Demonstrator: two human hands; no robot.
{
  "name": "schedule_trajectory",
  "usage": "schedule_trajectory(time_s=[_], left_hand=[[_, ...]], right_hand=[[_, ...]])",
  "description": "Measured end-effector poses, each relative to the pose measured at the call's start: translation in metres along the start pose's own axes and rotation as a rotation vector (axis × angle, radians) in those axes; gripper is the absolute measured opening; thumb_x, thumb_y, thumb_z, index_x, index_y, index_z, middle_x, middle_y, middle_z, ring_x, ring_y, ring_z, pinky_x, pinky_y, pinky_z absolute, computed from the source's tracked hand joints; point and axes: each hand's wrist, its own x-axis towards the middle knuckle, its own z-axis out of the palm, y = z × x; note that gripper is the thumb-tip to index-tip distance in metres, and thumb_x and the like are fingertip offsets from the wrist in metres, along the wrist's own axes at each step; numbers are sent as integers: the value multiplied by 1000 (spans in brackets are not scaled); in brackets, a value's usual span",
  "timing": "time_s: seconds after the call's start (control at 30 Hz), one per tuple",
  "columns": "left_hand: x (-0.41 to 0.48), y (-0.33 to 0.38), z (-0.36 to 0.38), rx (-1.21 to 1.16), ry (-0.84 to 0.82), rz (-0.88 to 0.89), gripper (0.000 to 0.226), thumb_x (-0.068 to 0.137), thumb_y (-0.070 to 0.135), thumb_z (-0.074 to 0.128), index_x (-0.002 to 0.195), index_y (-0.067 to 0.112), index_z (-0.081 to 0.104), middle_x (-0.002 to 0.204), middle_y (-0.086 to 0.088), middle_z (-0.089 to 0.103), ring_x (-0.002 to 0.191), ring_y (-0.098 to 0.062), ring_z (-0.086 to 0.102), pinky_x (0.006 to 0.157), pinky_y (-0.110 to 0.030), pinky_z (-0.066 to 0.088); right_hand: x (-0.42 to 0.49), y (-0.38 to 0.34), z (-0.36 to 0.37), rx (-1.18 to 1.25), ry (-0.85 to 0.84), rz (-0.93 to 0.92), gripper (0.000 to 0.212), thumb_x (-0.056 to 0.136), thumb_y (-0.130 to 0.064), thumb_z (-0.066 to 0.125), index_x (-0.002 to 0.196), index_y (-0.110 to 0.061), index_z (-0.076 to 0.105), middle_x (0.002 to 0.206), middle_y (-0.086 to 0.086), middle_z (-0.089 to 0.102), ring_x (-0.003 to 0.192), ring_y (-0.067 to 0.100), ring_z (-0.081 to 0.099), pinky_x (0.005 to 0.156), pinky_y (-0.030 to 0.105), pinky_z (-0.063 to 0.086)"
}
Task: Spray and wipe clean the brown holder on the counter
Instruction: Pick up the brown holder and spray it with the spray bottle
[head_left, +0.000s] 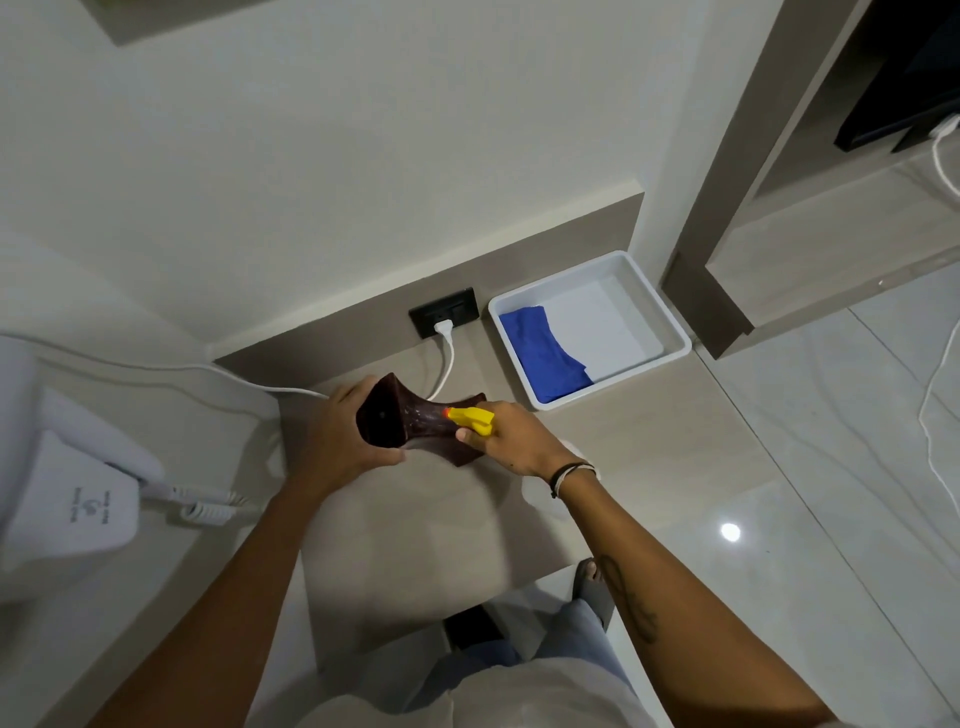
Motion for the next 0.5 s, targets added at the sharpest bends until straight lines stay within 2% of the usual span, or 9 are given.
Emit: schedule_trajectory(time_s=[0.1, 0.23, 0.33, 0.4, 0.5], left_hand=[[-1, 0, 0, 30, -18, 0, 114, 58, 35, 101, 155, 16, 46, 152, -7, 51, 137, -25, 50, 107, -35, 44], [-2, -2, 0, 151, -57, 71, 118, 61, 36, 97, 160, 13, 38, 153, -11, 48, 139, -31, 50, 111, -44, 48], [-2, 0, 1, 279, -3, 121, 114, 59, 59, 86, 155, 14, 45, 141, -10, 59, 127, -30, 58, 102, -47, 56], [-2, 7, 5, 359, 54, 144, 110, 58, 74, 77, 147, 15, 52, 126, -9, 65, 114, -29, 63, 92, -46, 59], [-2, 23, 14, 403, 116, 130, 95, 60, 79, 74, 130, 16, 59, 110, -8, 66, 100, -28, 64, 82, -42, 58]], right_hand=[[-3, 15, -2, -89, 27, 113, 42, 103, -48, 63, 122, -10, 68, 116, 14, 76, 95, 25, 67, 78, 34, 48], [-9, 31, -3, -152, 68, 202, 44, 103, -50, 63, 115, -8, 69, 106, 15, 75, 94, 31, 70, 77, 39, 50], [-15, 33, -4, -68, 128, 170, 43, 103, -48, 63, 111, -6, 70, 101, 16, 75, 87, 28, 66, 75, 38, 49], [-20, 30, -6, -8, 200, 147, 43, 104, -47, 62, 114, -6, 72, 101, 16, 77, 89, 30, 69, 79, 42, 56], [-27, 26, -6, 65, 251, 130, 43, 104, -46, 62, 121, -8, 72, 103, 16, 77, 94, 32, 72, 88, 47, 59]])
